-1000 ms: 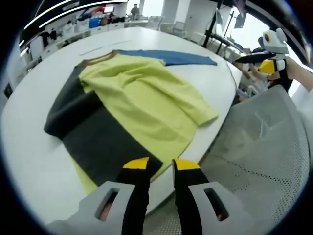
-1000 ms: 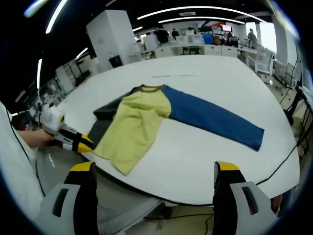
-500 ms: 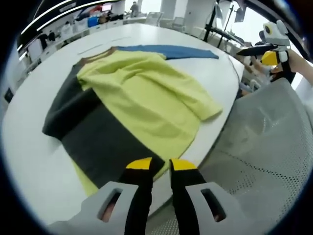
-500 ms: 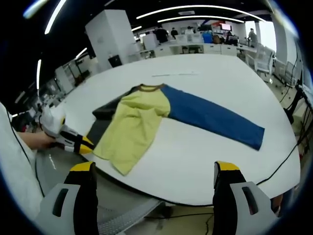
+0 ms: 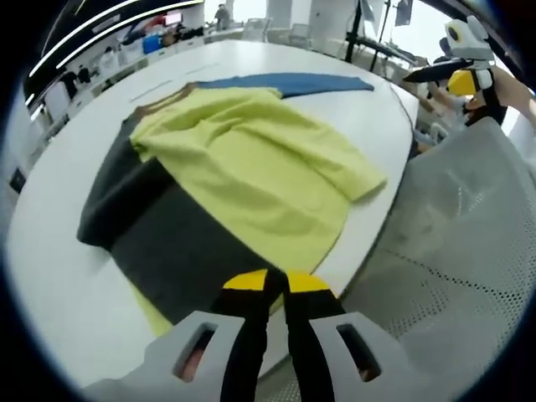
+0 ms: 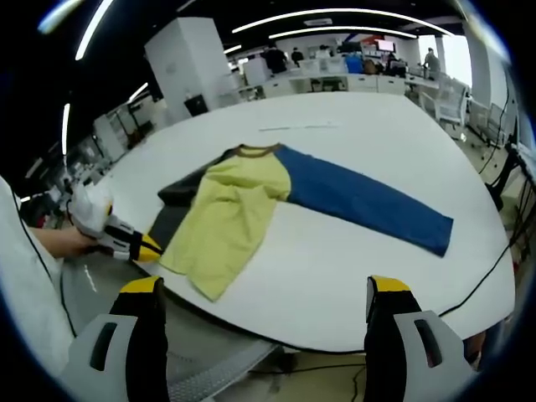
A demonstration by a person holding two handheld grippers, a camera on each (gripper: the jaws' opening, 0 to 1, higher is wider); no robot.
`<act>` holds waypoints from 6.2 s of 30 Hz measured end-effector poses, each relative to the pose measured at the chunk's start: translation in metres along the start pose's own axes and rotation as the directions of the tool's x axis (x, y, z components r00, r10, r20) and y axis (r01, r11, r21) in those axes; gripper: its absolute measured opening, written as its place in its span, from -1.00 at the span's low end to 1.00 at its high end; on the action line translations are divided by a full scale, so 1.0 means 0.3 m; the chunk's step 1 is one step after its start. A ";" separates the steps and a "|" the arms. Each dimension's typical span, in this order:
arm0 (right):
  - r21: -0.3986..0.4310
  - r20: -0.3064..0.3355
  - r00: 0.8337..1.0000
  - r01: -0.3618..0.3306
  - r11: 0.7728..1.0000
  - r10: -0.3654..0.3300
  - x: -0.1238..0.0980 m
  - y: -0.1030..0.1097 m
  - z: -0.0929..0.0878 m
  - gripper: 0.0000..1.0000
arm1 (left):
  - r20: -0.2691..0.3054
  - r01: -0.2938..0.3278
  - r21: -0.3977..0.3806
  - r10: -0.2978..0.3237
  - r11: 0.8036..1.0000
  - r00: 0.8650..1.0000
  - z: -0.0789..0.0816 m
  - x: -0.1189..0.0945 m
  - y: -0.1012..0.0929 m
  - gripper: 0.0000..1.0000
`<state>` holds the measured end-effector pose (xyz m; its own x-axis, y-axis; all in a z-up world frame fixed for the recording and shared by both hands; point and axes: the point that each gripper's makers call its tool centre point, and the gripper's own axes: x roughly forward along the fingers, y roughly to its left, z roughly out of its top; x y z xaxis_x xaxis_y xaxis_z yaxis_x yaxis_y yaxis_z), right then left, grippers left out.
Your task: Fold the garment on the visible template until the final outline fits inside the template.
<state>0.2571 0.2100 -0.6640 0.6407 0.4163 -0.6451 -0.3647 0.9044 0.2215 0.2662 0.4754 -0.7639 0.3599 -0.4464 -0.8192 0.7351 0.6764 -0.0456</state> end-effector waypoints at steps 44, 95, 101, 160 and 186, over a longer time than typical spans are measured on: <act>-0.012 0.031 0.999 -0.013 1.000 0.014 -0.020 0.038 0.009 0.99 | 0.132 -0.097 -0.226 0.129 0.969 0.983 0.065 -0.198 0.208 -1.00; -0.023 0.042 0.999 -0.031 0.999 0.032 0.002 0.060 0.030 0.97 | 0.283 -0.168 -0.628 0.425 0.760 0.860 0.040 -0.558 0.581 -1.00; -0.018 0.040 0.999 -0.027 0.999 0.027 0.002 0.058 0.027 0.97 | 0.249 -0.208 -0.694 0.501 0.689 0.829 -0.028 -0.601 0.656 -1.00; -0.003 0.006 1.000 0.023 1.000 -0.023 0.002 0.063 0.031 0.98 | -0.031 -0.419 -0.795 0.659 0.439 0.751 -0.351 -0.604 1.110 -1.00; 0.010 -0.026 0.999 0.031 0.999 -0.031 0.057 0.068 0.042 0.98 | -0.105 -0.459 -0.770 0.622 0.443 0.776 -0.405 -0.537 1.192 -1.00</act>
<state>0.2692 0.2368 -0.6612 0.6336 0.3855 -0.6708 -0.3378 0.9179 0.2083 0.4013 0.8605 -0.7177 0.6764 0.1363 -0.7238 -0.2825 0.9556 -0.0840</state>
